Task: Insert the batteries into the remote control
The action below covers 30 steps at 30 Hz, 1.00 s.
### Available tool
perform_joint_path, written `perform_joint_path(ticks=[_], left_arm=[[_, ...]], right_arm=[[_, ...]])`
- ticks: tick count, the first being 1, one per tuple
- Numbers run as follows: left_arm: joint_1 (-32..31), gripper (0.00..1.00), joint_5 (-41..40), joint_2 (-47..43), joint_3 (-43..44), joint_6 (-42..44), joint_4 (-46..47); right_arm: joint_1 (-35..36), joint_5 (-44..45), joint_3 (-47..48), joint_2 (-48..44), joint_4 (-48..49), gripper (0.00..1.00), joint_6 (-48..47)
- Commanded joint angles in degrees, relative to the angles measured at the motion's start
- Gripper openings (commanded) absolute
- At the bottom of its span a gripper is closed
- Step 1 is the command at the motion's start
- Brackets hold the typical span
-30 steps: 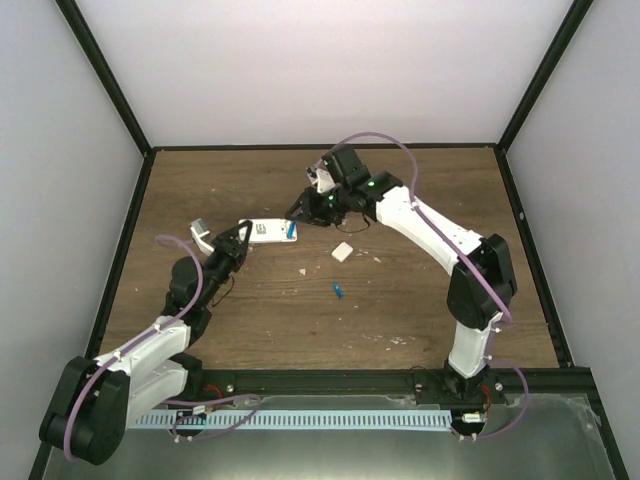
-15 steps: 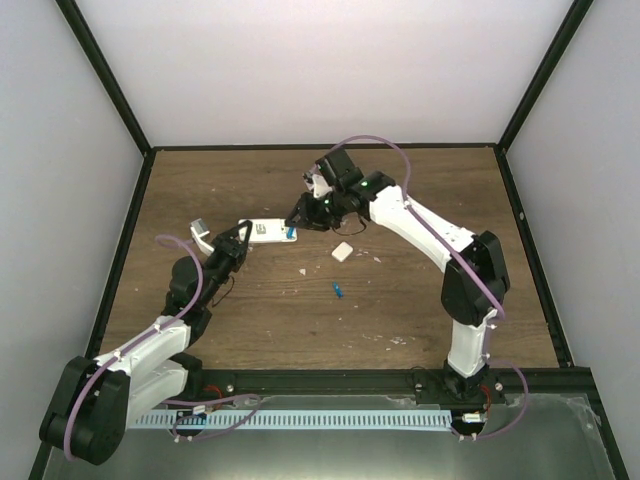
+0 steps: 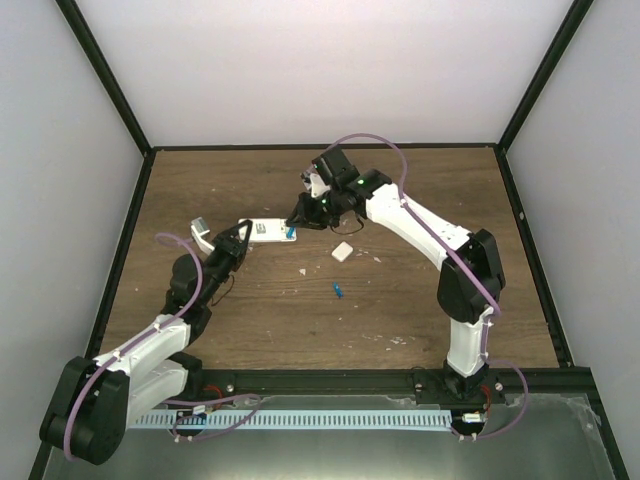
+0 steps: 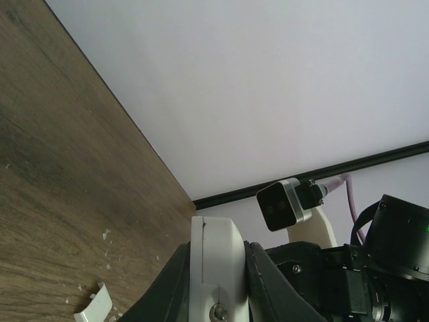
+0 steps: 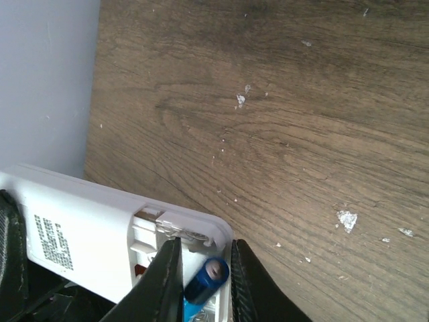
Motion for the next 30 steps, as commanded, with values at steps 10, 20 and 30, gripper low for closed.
perform_joint_path(ticks=[10,20,30], left_arm=[[0.0,0.0,0.0,-0.2,1.7,2.4,-0.1],[0.5,0.0,-0.7,-0.1,1.1,4.8,-2.7],[3.3,0.0,-0.2,-1.6,-1.1,0.8,2.7]], right_arm=[[0.5,2.6,2.9,-1.6,-0.7,0.06,-0.8],[-1.2,4.6,2.4,-4.6,-0.8,0.05,-0.5],[-6.1,13.6,-11.6,-8.7,-4.5,0.03,-4.8]])
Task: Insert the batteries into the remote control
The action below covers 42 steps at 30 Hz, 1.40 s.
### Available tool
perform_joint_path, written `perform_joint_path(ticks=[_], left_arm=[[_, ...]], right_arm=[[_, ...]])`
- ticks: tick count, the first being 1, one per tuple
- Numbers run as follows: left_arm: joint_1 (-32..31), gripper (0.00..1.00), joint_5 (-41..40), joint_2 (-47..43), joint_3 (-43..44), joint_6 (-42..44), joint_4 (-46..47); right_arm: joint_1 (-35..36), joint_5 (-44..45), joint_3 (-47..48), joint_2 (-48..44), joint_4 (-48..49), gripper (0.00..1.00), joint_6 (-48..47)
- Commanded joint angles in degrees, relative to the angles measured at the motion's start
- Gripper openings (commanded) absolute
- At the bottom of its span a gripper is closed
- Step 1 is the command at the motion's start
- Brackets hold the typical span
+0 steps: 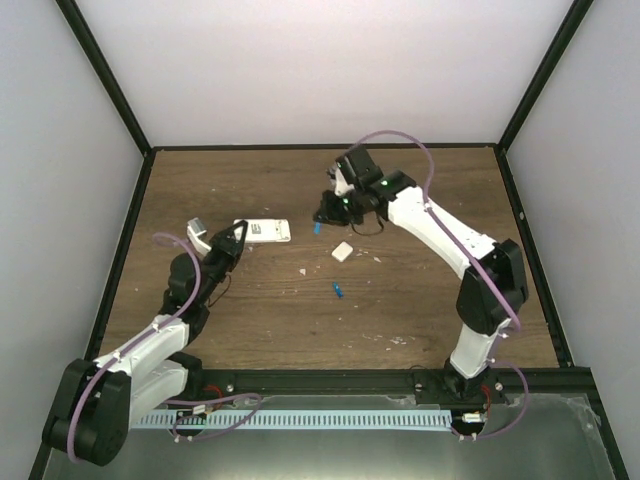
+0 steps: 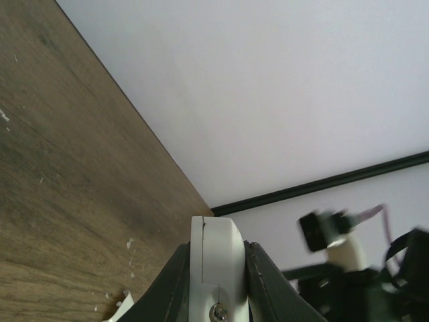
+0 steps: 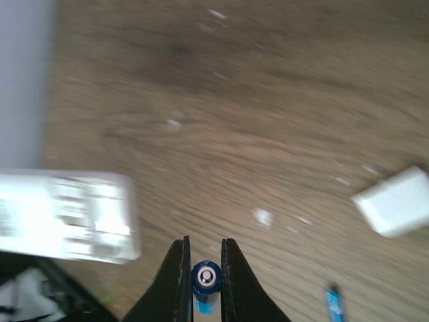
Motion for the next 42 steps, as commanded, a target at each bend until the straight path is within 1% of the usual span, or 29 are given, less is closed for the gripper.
perform_joint_path(ticks=[1,4,9,15,22,24,27,30,35,42], left_arm=[[1.5,0.0,0.0,-1.8,-1.3,-3.2,5.9],[1.8,0.0,0.0,-2.7,-2.1,-5.8,6.1],[1.8,0.0,0.0,-2.9,-3.3,-8.7,7.1],[1.8,0.0,0.3,-2.9,-3.0,-8.0,6.5],[1.8,0.0,0.8,-2.9,-1.9,-6.3,5.2],[1.8,0.0,0.7,-2.8,-1.7,-6.0,5.1],[1.8,0.0,0.8,-2.8,-1.5,-5.8,4.9],[1.8,0.0,0.7,-2.7,-1.5,-5.7,4.8],[1.8,0.0,0.8,-2.7,-1.6,-5.5,4.7],[1.8,0.0,0.7,-2.8,-1.7,-5.5,4.4]], right_arm=[[-2.8,9.3,-10.3,-3.3,-4.1,0.03,-3.1],[-3.3,14.3,-15.2,-3.7,-5.3,0.01,-4.2],[-3.2,18.3,-20.0,-1.6,-4.3,0.01,-5.6],[-3.3,21.4,-19.4,3.0,-5.3,0.01,-8.2],[-3.3,24.5,-18.4,8.1,-3.2,0.01,-10.5],[-3.3,25.0,-18.1,8.8,-2.6,0.02,-10.7],[-3.2,25.5,-18.3,9.2,-1.8,0.1,-10.7],[-3.2,25.4,-19.3,9.2,-0.8,0.14,-10.6],[-3.2,24.0,-21.2,8.9,0.8,0.14,-10.3],[-3.2,21.4,-19.0,10.2,-2.3,0.12,-10.4]])
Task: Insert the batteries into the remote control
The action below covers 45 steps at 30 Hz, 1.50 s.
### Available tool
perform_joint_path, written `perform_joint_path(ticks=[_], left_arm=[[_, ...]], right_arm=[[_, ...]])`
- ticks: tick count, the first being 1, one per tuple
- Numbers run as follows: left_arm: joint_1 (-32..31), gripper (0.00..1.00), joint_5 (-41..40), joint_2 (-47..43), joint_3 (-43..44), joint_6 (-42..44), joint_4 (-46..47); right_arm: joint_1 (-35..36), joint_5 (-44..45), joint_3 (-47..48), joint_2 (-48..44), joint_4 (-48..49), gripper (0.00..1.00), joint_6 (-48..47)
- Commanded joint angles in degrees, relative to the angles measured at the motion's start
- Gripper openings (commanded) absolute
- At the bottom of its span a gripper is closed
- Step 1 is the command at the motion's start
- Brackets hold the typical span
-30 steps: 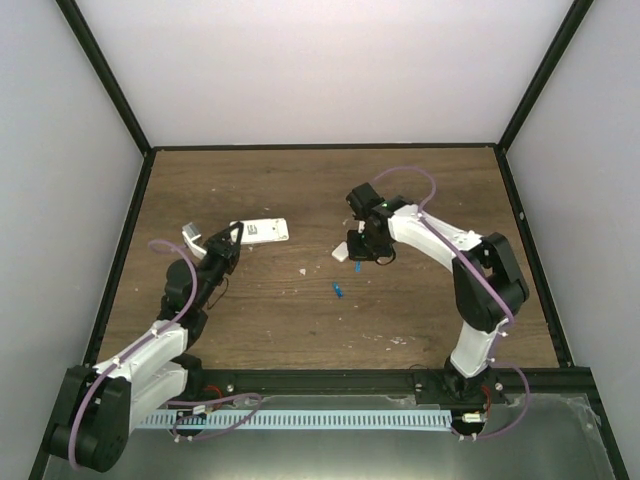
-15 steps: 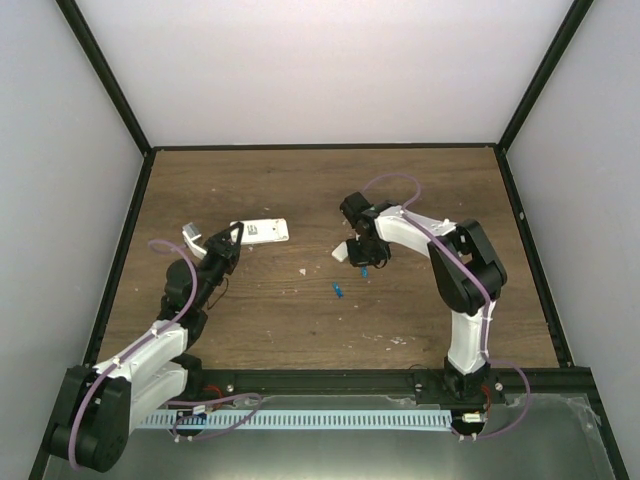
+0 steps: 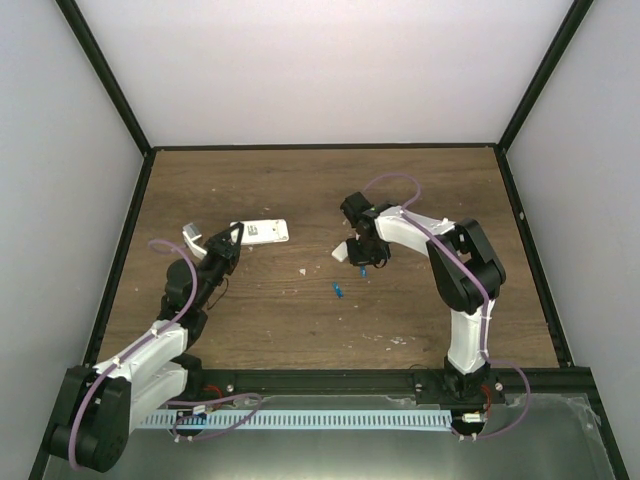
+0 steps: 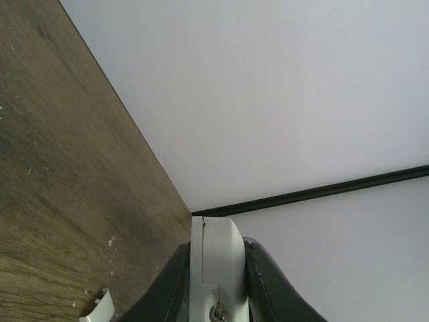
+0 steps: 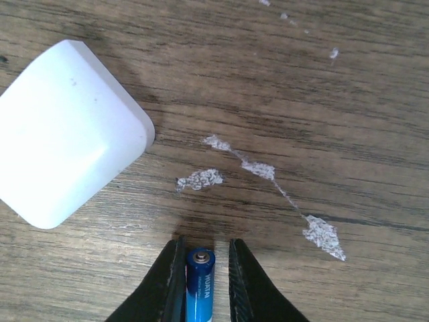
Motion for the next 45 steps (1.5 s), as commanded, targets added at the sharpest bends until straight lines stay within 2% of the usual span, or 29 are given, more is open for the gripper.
perform_joint_path(ticks=[1,10,19,24,30,36,45], left_arm=[[0.3,0.0,0.3,-0.5,1.2,0.8,1.1],[0.5,0.0,0.3,-0.6,1.7,1.1,0.9],[0.7,0.0,0.5,-0.6,2.2,0.5,1.1],[0.7,0.0,-0.3,0.4,2.6,-2.2,1.9],[0.7,0.0,-0.9,1.8,3.9,-4.2,3.0],[0.7,0.0,-2.5,2.4,3.2,-6.6,5.1],[0.7,0.0,-2.5,4.3,3.9,-8.8,7.2]], right_arm=[[0.2,-2.0,1.4,1.6,-1.6,0.12,-0.1],[0.1,-4.2,4.2,3.8,-5.0,0.11,-0.8],[0.1,-2.5,5.5,0.8,-6.5,0.01,-0.2],[0.2,-3.4,15.2,-3.3,-9.0,0.01,1.0],[0.4,-11.0,22.4,-9.5,-0.8,0.01,2.8],[1.8,-17.7,20.5,-13.6,10.4,0.01,4.7],[5.4,-23.2,19.2,-11.9,17.7,0.01,7.7]])
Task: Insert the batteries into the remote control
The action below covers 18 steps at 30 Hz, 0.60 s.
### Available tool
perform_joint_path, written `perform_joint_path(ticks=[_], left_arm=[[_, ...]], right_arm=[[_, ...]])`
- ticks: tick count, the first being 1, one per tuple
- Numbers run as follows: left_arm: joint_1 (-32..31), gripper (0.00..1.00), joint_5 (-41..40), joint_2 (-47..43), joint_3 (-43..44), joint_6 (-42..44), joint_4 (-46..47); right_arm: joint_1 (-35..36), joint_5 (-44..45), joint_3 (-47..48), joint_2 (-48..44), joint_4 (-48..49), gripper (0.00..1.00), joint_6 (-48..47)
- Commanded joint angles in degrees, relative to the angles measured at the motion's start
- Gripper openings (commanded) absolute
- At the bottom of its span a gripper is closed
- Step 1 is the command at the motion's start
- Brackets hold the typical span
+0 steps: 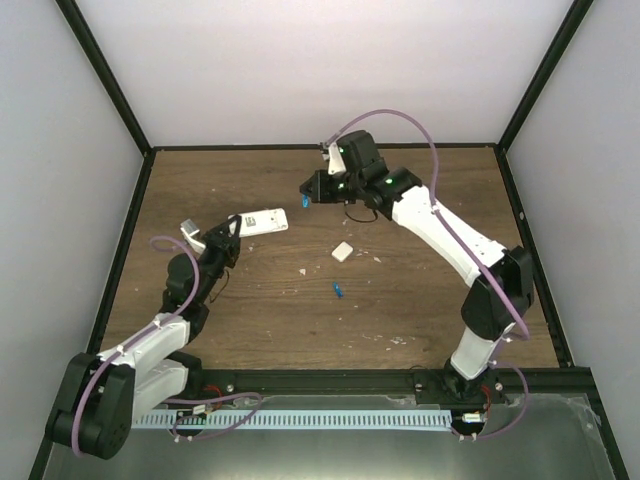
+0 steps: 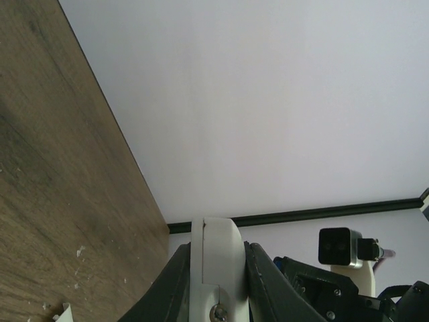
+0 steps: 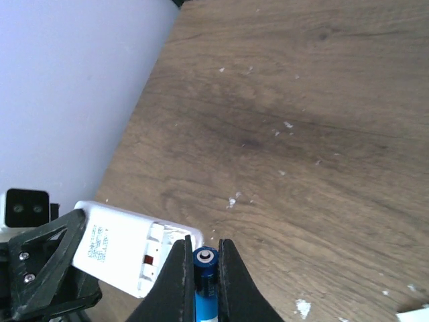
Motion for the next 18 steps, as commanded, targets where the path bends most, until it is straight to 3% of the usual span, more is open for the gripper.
perform_joint_path(ticks=[1,18], left_arm=[[0.3,0.0,-0.4,0.3,1.8,-1.3,4.0],[0.3,0.0,-0.2,0.6,1.7,-1.1,4.4]], right_arm=[[2.0,-3.6,-0.1,1.4,5.1,0.01,1.9],[4.5,-6.2,6.2,7.3,2.2,0.01,1.7]])
